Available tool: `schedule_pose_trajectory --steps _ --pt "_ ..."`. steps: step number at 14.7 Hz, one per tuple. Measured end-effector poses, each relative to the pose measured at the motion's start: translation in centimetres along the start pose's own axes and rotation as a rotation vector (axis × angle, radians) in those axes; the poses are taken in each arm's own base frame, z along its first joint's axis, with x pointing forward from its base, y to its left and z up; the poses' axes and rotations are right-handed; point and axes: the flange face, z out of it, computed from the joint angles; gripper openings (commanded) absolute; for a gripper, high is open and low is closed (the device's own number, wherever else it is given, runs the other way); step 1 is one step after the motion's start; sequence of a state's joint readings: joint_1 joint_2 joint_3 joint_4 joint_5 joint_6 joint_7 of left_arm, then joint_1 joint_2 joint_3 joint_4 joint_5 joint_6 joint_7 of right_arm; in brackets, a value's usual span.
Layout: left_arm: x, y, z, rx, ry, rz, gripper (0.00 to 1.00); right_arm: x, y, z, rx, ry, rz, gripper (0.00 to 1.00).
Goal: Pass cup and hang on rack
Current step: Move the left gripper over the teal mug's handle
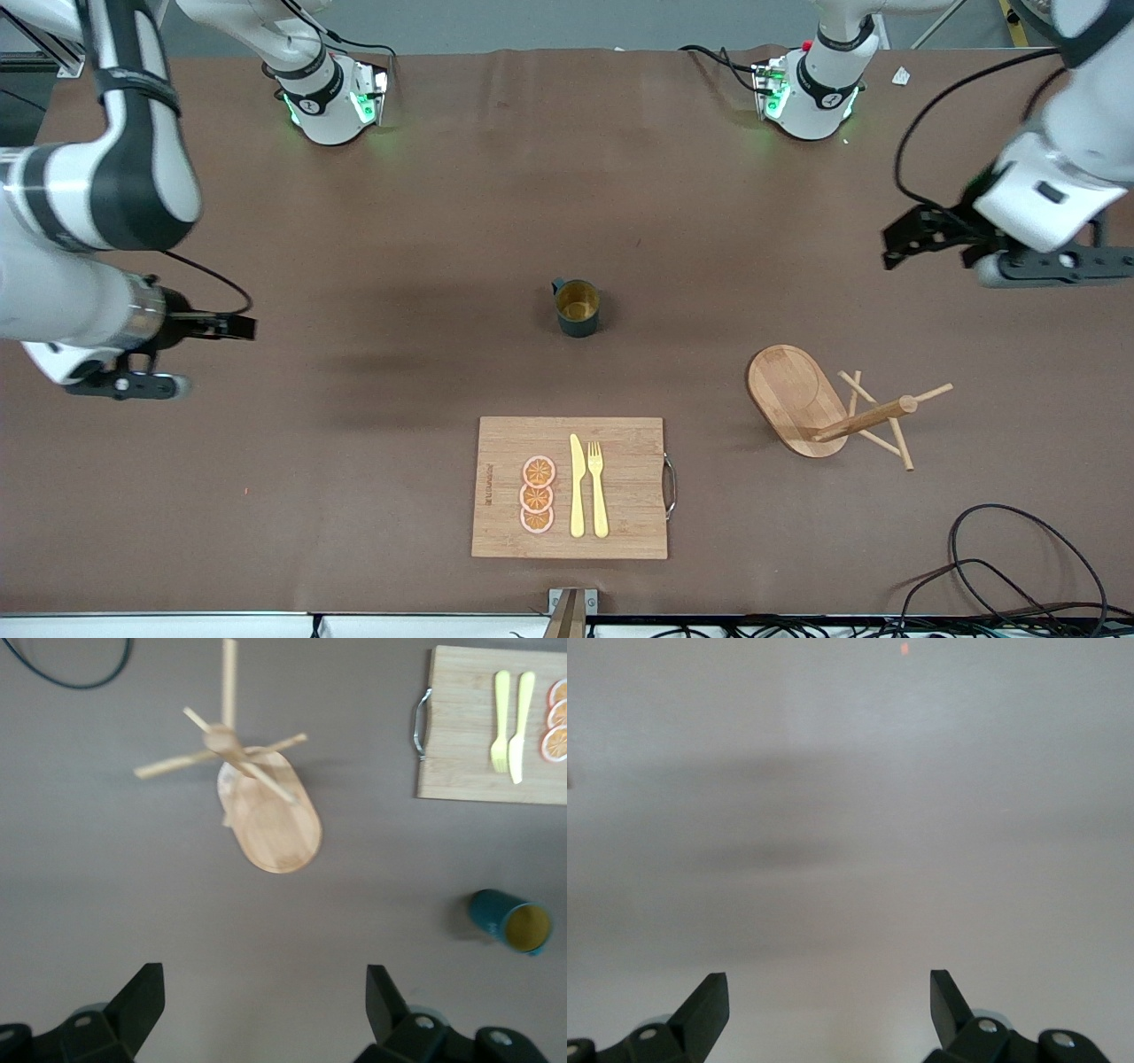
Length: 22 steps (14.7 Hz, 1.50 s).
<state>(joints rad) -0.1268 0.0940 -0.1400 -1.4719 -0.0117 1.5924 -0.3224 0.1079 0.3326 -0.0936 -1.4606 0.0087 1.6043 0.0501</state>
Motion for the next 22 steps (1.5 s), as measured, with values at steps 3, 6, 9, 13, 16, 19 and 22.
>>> schedule_pose_trajectory --steps 3,6,9,13,16,19,22 --pt "-2.6 6.8 0.4 0.032 0.007 -0.091 1.00 -0.7 6.6 -1.3 0.018 0.013 -0.010 1.00" --pt "-4.7 12.7 2.6 0.060 -0.003 -0.202 1.00 -1.9 9.4 -2.5 0.028 0.016 0.012 1.00" --pt "-6.7 19.4 5.9 0.126 0.038 -0.300 1.00 -2.5 9.3 -4.5 0.027 0.024 0.009 1.00" --pt "-12.2 29.0 11.9 0.256 0.178 -0.388 1.00 -2.9 9.0 -6.4 0.025 0.043 0.007 1.00" --pt "-15.9 34.4 16.6 0.279 0.277 -0.434 1.00 -3.5 8.7 -5.9 0.031 -0.015 0.029 1.00" --pt "-18.8 38.0 20.7 0.297 0.391 -0.461 1.00 -3.8 8.3 -5.7 0.033 -0.043 0.027 1.00" --pt "-21.9 41.8 26.1 0.295 0.494 -0.486 1.00 -4.4 8.0 -6.6 0.034 -0.028 0.022 1.00"
